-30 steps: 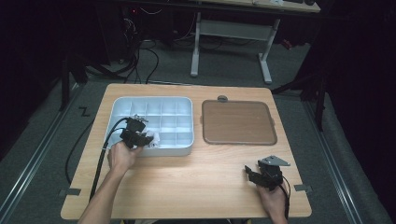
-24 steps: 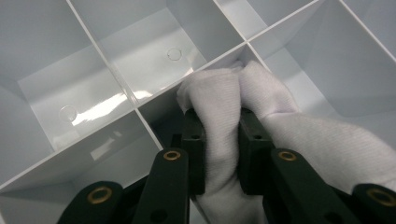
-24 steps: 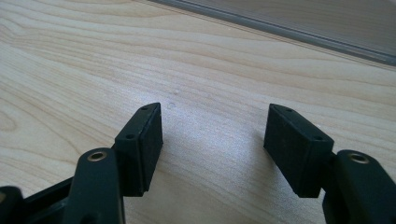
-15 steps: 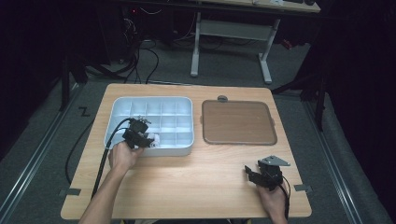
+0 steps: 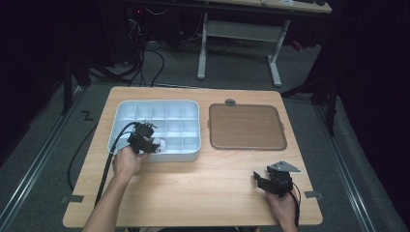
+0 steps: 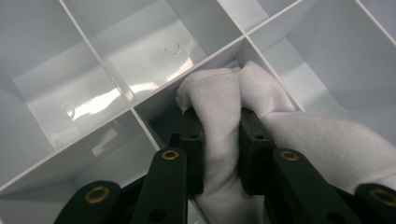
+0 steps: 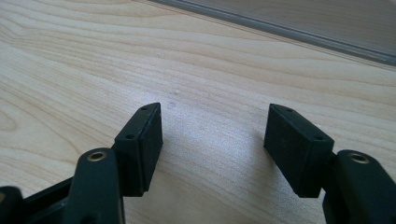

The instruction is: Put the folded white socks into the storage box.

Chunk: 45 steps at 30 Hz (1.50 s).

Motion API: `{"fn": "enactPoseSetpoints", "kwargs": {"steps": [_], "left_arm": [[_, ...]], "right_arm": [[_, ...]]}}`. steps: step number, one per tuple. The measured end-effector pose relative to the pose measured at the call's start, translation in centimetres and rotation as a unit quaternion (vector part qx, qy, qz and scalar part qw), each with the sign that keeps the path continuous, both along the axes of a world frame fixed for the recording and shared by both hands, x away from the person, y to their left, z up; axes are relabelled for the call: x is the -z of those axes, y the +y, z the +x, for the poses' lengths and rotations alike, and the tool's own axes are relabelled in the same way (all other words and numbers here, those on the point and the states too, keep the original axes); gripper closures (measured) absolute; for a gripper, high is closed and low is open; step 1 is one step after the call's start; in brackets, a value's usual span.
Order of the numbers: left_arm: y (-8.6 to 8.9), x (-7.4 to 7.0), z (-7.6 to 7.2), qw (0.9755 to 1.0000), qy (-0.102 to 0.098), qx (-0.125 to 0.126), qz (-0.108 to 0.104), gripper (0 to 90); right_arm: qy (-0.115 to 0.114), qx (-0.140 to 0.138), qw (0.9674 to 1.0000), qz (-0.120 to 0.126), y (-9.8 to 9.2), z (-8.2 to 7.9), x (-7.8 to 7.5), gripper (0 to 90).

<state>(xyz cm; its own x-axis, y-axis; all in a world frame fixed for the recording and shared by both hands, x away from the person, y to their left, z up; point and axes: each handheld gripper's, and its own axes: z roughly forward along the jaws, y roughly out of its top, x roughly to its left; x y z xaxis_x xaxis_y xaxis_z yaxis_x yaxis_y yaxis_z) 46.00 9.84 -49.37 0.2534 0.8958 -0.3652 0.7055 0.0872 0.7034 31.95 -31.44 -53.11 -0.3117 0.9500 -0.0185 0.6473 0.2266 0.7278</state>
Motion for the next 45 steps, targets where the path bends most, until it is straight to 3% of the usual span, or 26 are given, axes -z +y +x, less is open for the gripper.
{"fn": "enactPoseSetpoints", "kwargs": {"steps": [14, 19, 25, 31, 41, 45], "left_arm": [[0.0, -0.3, -0.4, 0.9996, -0.026, -0.008, -0.006, 68.7], [0.1, -0.6, -0.5, 0.9991, -0.035, -0.013, -0.017, 65.6], [0.7, -1.4, -0.6, 0.9981, -0.037, -0.021, -0.045, 59.3], [1.1, -2.2, -0.9, 0.9971, -0.044, -0.027, -0.056, 52.5], [1.1, -3.8, -2.4, 0.9950, -0.056, -0.012, -0.082, 44.0], [0.7, -3.9, -2.7, 0.9953, -0.055, -0.006, -0.080, 44.3]], "right_arm": [[0.000, 0.000, 1.0000, 0.000, 0.0, 0.0, 0.0, 37.6], [0.000, 0.000, 1.0000, 0.000, 0.0, 0.0, 0.0, 37.6], [0.000, -0.001, 1.0000, 0.000, 0.0, 0.0, 0.0, 37.6], [0.000, -0.001, 1.0000, 0.000, 0.0, 0.0, 0.0, 37.6], [0.000, 0.000, 1.0000, 0.000, 0.0, 0.0, 0.0, 37.6], [0.000, 0.000, 1.0000, 0.000, 0.0, 0.0, 0.0, 37.6]]}}
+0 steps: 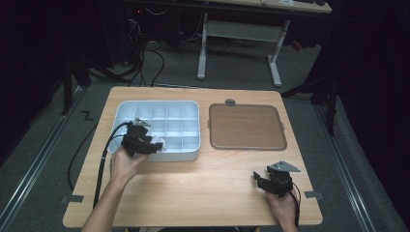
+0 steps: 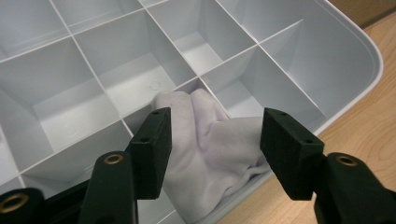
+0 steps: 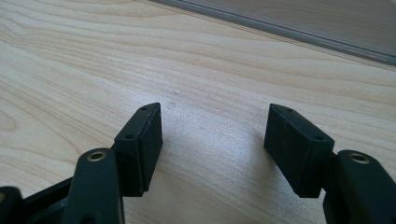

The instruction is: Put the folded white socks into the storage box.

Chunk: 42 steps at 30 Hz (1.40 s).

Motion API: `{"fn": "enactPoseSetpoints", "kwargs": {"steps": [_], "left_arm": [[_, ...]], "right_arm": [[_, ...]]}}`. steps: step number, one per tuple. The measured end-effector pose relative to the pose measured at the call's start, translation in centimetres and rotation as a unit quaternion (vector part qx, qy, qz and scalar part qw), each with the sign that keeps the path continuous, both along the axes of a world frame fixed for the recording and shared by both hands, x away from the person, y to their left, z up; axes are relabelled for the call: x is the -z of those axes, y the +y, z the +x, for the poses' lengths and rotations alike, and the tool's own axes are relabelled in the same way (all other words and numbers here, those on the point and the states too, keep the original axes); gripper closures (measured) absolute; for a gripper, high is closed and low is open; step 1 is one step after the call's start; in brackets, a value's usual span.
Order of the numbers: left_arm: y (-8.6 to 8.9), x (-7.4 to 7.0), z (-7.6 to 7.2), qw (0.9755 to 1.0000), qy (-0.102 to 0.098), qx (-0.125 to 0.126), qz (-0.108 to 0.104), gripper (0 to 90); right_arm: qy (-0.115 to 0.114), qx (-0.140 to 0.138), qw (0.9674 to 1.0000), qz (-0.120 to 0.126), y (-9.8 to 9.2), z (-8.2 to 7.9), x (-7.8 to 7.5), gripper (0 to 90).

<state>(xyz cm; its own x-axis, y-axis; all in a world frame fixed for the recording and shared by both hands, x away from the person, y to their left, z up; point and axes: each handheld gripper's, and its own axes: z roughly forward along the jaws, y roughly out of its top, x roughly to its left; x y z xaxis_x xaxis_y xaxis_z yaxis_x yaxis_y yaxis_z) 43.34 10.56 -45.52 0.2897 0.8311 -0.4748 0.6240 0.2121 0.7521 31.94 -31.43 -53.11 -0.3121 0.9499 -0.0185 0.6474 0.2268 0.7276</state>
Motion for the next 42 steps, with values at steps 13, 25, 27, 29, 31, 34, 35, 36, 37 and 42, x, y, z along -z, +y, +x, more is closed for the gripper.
{"fn": "enactPoseSetpoints", "kwargs": {"steps": [13, 25, 27, 29, 31, 34, 35, 36, 37, 42], "left_arm": [[-1.0, 2.3, 0.8, 0.9980, 0.033, 0.000, 0.054, 66.2], [-1.8, 2.9, 0.8, 0.9937, 0.029, 0.000, 0.108, 69.1], [-1.9, 2.9, 0.9, 0.9933, 0.031, 0.000, 0.111, 69.8], [-2.0, 3.0, 1.0, 0.9928, 0.038, 0.000, 0.114, 71.0], [-2.2, 3.3, 1.2, 0.9929, 0.045, -0.002, 0.110, 74.2], [-2.2, 3.4, 1.1, 0.9932, 0.040, -0.004, 0.109, 74.8], [-2.1, 3.3, 1.1, 0.9937, 0.039, -0.005, 0.105, 74.6], [-2.0, 3.3, 1.1, 0.9944, 0.040, -0.007, 0.097, 73.9], [-1.9, 3.2, 1.2, 0.9950, 0.041, -0.008, 0.090, 72.5], [-1.0, 2.4, 0.8, 0.9976, 0.026, -0.016, 0.063, 63.1]], "right_arm": [[0.000, 0.000, 1.0000, 0.000, 0.0, 0.0, 0.0, 37.6], [0.000, 0.000, 1.0000, 0.000, 0.0, 0.0, 0.0, 37.5], [0.000, 0.000, 1.0000, 0.000, 0.0, 0.0, 0.0, 37.5], [0.000, 0.000, 1.0000, 0.000, 0.0, 0.0, 0.0, 37.5], [0.000, 0.000, 1.0000, 0.000, 0.0, 0.0, 0.0, 37.5], [0.000, 0.000, 1.0000, 0.000, 0.0, 0.0, 0.0, 37.5], [0.000, 0.000, 1.0000, 0.000, 0.0, 0.0, 0.0, 37.5], [0.000, 0.000, 1.0000, 0.000, 0.0, 0.0, 0.0, 37.4], [0.000, 0.000, 1.0000, 0.000, 0.0, 0.0, 0.0, 37.4], [0.001, 0.000, 1.0000, 0.001, 0.0, 0.0, 0.0, 37.4]]}}
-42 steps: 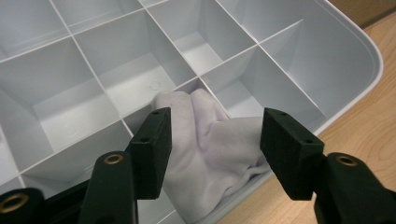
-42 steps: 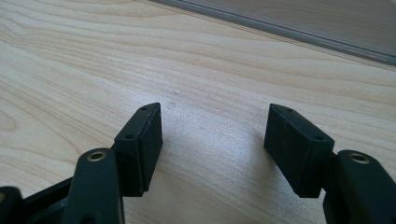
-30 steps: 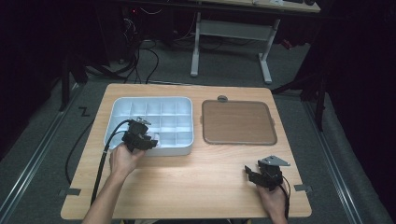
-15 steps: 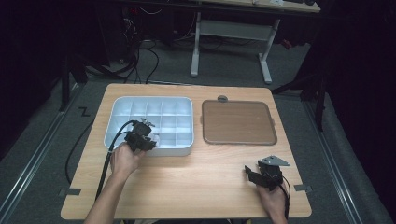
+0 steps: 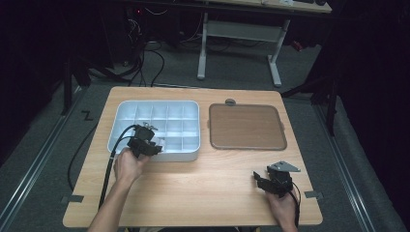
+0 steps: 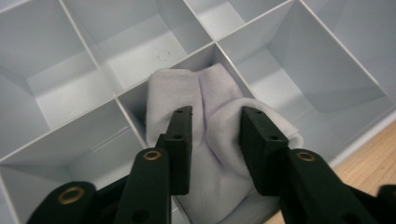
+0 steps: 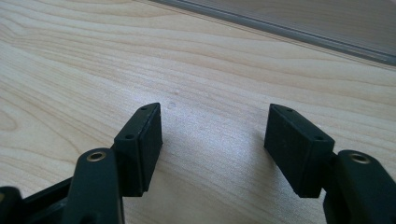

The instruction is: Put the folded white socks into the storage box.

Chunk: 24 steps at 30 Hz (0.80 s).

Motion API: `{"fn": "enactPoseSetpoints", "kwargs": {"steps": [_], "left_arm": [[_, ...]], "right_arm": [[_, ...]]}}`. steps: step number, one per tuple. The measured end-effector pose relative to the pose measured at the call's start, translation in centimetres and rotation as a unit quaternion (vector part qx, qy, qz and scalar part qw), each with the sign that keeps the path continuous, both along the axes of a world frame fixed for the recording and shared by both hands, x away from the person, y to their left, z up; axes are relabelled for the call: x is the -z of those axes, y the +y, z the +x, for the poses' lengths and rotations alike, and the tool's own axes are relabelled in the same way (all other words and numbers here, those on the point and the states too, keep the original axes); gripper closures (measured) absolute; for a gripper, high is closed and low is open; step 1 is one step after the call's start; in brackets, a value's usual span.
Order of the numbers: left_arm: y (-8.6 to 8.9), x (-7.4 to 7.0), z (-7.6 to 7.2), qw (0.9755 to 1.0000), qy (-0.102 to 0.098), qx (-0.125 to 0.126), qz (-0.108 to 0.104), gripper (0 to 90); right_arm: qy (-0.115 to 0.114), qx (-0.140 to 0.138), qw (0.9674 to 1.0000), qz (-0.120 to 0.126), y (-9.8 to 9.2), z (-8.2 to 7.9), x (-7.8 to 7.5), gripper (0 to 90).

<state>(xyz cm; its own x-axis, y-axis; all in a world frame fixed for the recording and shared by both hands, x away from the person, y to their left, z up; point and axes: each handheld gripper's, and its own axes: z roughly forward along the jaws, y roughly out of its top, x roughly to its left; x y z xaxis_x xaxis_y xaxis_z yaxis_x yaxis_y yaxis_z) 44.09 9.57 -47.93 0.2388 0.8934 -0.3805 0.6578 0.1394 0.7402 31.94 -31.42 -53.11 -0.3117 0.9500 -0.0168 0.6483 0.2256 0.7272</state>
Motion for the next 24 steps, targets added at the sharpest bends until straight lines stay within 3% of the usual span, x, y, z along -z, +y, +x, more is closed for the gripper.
{"fn": "enactPoseSetpoints", "kwargs": {"steps": [11, 24], "left_arm": [[0.9, -1.3, -0.7, 0.9990, -0.034, -0.007, -0.028, 53.1], [3.2, -3.4, -2.3, 0.9933, -0.068, -0.031, -0.089, 48.1]], "right_arm": [[-0.001, -0.001, 1.0000, -0.001, 0.0, 0.0, 0.0, 37.4], [-0.001, -0.001, 1.0000, -0.001, 0.0, 0.0, 0.0, 37.4]]}}
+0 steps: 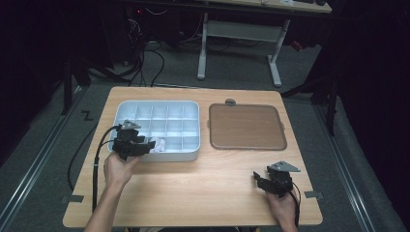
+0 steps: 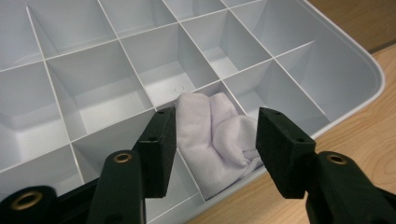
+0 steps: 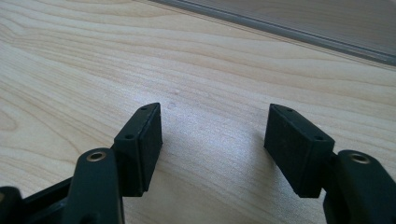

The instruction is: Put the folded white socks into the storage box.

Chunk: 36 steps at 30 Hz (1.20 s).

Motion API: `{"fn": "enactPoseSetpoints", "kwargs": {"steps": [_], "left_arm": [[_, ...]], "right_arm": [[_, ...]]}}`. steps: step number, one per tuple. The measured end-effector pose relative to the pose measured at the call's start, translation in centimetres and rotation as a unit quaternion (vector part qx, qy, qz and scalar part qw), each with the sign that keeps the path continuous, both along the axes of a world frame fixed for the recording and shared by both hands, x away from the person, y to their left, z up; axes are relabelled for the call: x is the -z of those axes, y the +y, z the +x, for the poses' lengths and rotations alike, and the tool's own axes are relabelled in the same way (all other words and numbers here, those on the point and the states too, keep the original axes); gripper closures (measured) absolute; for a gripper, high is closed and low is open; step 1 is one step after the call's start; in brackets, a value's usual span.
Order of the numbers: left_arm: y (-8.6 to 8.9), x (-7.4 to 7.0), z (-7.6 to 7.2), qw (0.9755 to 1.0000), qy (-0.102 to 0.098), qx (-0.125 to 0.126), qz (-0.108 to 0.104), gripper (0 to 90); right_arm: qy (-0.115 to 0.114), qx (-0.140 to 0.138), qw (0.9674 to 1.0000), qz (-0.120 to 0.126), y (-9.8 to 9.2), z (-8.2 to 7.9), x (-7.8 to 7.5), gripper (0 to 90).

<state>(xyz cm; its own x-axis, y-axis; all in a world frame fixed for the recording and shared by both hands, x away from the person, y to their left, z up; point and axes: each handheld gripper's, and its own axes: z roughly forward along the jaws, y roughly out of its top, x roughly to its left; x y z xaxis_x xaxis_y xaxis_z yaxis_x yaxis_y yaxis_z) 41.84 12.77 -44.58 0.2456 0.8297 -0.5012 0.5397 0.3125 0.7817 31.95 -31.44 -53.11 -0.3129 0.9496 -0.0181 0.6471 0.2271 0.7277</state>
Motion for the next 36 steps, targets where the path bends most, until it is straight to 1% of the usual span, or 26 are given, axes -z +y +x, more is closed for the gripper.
{"fn": "enactPoseSetpoints", "kwargs": {"steps": [4, 5, 8, 9, 10, 15, 20, 30, 36], "left_arm": [[0.7, -0.4, -0.8, 0.9996, -0.009, -0.005, -0.027, 45.9], [0.8, -0.4, -1.0, 0.9996, -0.012, -0.005, -0.026, 45.9], [1.2, -0.6, -1.7, 0.9993, -0.020, -0.007, -0.032, 45.9], [1.2, -0.6, -1.7, 0.9993, -0.020, -0.007, -0.032, 45.9], [1.5, -0.7, -2.1, 0.9991, -0.023, -0.008, -0.035, 45.9], [2.3, -0.6, -3.1, 0.9984, -0.028, -0.011, -0.047, 45.2], [2.3, -0.3, -4.3, 0.9987, -0.032, -0.002, -0.040, 44.1], [2.6, -0.3, -5.8, 0.9971, -0.045, -0.002, -0.061, 43.9], [2.4, 0.0, -6.3, 0.9965, -0.045, -0.001, -0.070, 43.7]], "right_arm": [[0.000, 0.000, 1.0000, 0.000, 0.0, 0.0, 0.0, 37.5], [0.000, 0.000, 1.0000, 0.000, 0.0, 0.0, 0.0, 37.5], [0.000, 0.000, 1.0000, 0.000, 0.0, 0.0, 0.0, 37.6], [0.000, 0.000, 1.0000, 0.000, 0.0, 0.0, 0.0, 37.6], [0.000, 0.001, 1.0000, 0.000, 0.0, 0.0, 0.0, 37.6], [0.000, 0.001, 1.0000, 0.000, 0.0, 0.0, 0.0, 37.8], [0.000, 0.001, 1.0000, 0.001, 0.0, 0.0, 0.0, 37.9], [0.000, 0.002, 1.0000, 0.001, 0.0, 0.0, 0.0, 38.0], [0.000, 0.002, 1.0000, 0.001, 0.0, 0.0, 0.0, 38.1]]}}
